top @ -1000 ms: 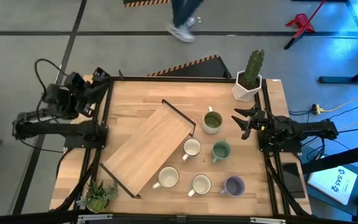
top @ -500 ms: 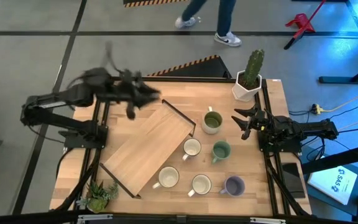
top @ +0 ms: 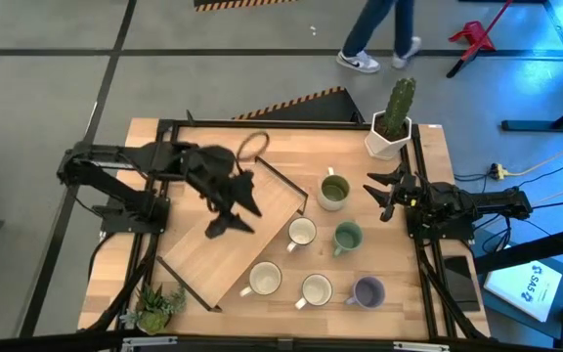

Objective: Place coffee mugs
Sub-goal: Put the yellow mug on the shelf, then put the white mug on the shelf

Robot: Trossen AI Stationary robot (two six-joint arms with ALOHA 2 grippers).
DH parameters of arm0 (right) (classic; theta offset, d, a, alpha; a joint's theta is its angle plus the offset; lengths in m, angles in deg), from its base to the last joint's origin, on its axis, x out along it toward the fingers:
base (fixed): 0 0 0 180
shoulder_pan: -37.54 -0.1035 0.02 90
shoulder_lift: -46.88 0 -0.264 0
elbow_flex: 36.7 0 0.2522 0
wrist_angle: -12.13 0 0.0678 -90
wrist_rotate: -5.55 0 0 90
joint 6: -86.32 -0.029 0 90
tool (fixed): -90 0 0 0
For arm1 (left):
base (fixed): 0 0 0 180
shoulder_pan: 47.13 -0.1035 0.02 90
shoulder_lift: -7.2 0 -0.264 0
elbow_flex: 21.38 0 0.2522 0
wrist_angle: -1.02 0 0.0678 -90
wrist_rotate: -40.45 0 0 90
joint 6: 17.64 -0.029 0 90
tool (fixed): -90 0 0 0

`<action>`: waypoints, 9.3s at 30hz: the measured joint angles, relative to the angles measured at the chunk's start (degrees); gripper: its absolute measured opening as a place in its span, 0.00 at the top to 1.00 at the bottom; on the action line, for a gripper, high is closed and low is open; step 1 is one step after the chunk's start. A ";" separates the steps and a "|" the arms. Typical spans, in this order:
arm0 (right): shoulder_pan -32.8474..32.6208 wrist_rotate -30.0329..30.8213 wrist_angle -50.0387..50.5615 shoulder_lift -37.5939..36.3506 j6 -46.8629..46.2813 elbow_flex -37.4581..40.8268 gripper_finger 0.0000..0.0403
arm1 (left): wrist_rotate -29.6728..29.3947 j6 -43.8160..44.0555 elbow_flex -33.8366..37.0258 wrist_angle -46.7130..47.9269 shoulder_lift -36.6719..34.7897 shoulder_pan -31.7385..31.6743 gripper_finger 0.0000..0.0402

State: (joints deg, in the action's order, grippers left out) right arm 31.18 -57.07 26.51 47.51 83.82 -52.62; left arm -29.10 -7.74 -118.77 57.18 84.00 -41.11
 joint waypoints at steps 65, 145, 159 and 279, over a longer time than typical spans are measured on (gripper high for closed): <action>-0.02 -14.95 1.29 0.00 -0.17 0.02 0.56 | -26.85 23.91 -17.24 10.64 41.88 26.63 0.48; -0.02 -11.35 0.96 0.00 3.02 0.09 0.56 | -40.32 -3.33 -51.36 47.38 38.39 -4.51 0.96; -0.02 -11.31 0.96 0.00 3.04 0.09 0.56 | -29.56 -2.16 -50.77 47.13 30.91 -10.48 0.96; -0.02 -16.90 31.11 56.03 32.74 -38.23 0.44 | -29.12 -10.45 -51.29 36.41 20.67 -5.03 0.53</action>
State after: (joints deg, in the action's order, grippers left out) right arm 31.17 -73.97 57.62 103.54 116.56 -90.84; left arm -58.22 -18.19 -170.06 93.58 104.67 -46.14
